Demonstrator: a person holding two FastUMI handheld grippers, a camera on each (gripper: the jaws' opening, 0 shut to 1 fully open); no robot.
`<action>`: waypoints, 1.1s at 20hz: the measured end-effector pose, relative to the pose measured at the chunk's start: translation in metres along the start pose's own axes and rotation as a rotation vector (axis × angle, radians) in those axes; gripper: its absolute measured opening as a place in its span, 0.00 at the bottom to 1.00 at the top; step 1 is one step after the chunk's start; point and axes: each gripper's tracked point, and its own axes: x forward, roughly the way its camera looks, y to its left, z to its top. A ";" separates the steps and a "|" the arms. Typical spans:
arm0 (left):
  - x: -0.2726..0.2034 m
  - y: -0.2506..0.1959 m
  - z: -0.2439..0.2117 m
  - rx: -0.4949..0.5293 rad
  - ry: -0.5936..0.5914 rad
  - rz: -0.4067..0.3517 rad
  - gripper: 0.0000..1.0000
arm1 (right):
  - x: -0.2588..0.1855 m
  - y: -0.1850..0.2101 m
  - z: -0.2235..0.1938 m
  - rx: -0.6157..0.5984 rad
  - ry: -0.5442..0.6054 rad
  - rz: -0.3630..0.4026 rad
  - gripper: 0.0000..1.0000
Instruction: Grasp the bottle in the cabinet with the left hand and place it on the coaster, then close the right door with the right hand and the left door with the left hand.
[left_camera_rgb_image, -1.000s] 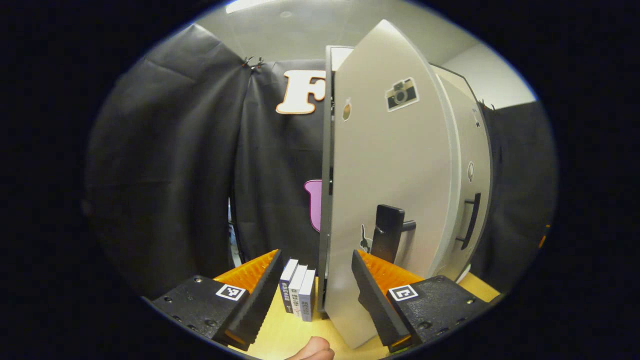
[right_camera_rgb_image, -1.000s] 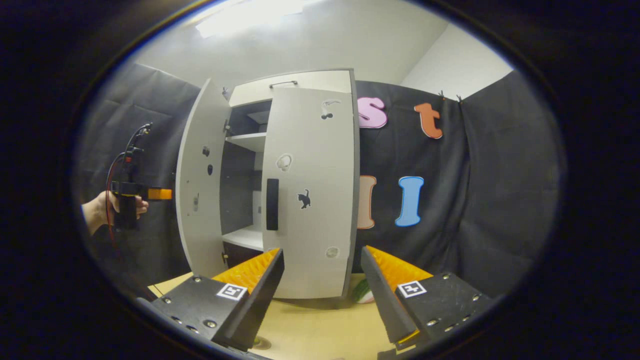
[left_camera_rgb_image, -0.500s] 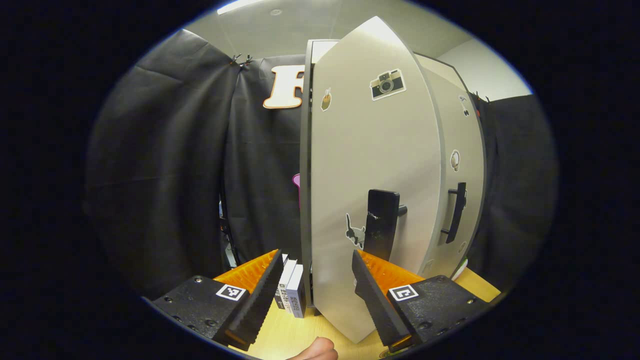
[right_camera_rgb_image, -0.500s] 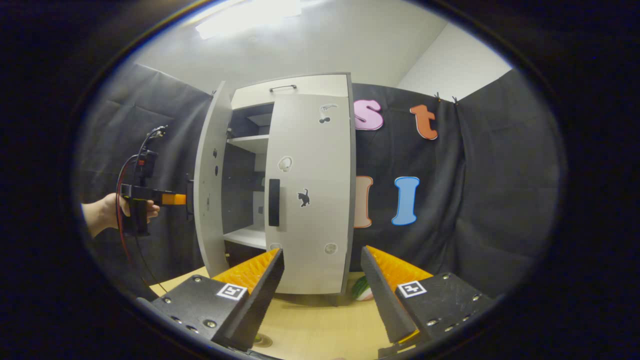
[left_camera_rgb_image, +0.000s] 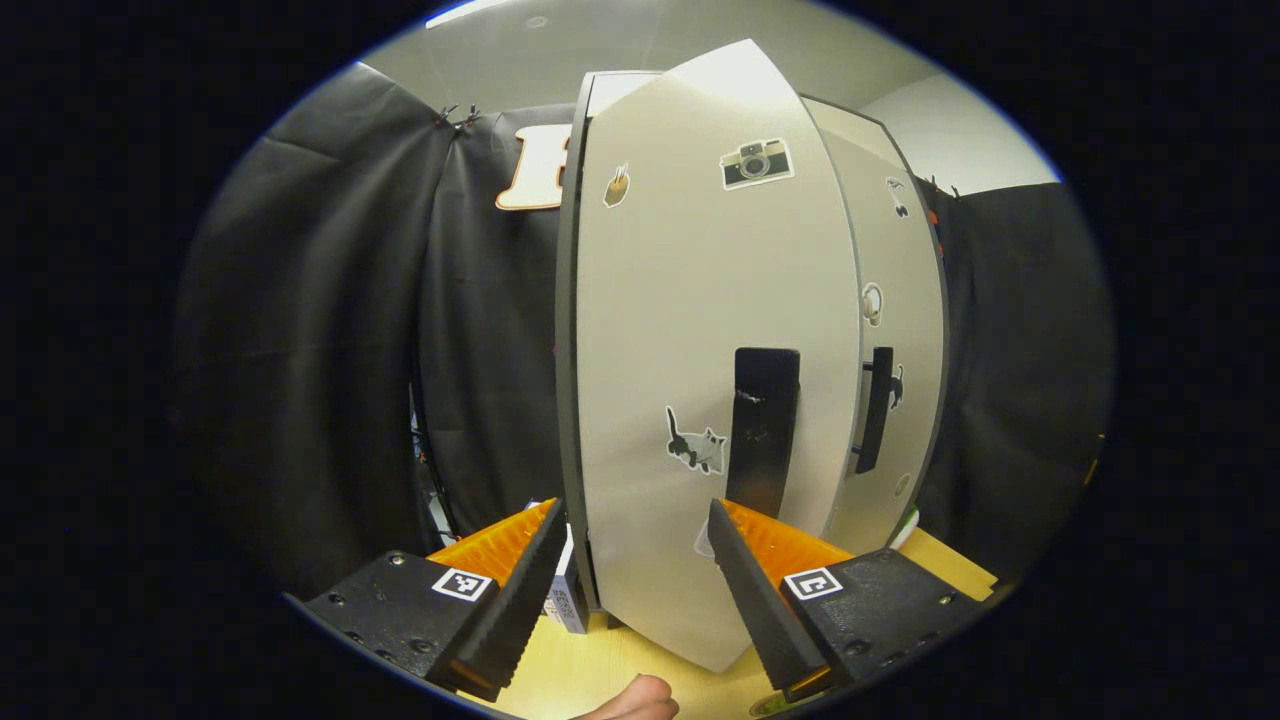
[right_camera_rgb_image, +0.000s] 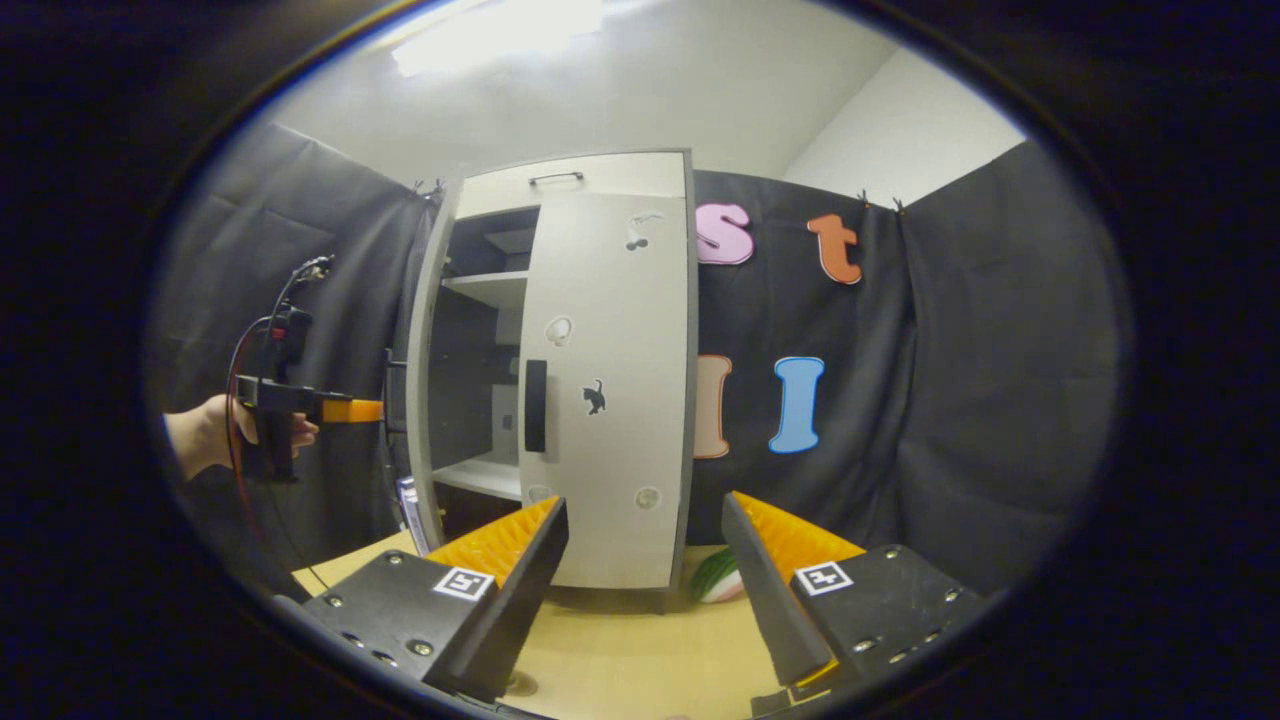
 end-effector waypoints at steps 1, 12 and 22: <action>-0.002 -0.001 0.000 -0.001 0.001 0.001 0.91 | -0.001 0.002 0.001 0.004 -0.002 0.008 0.94; -0.059 -0.007 0.014 0.010 -0.037 0.030 0.91 | -0.021 0.018 0.015 0.014 -0.006 0.077 0.92; -0.123 -0.029 0.038 0.008 -0.105 0.063 0.94 | -0.042 0.037 0.036 0.047 -0.030 0.102 0.94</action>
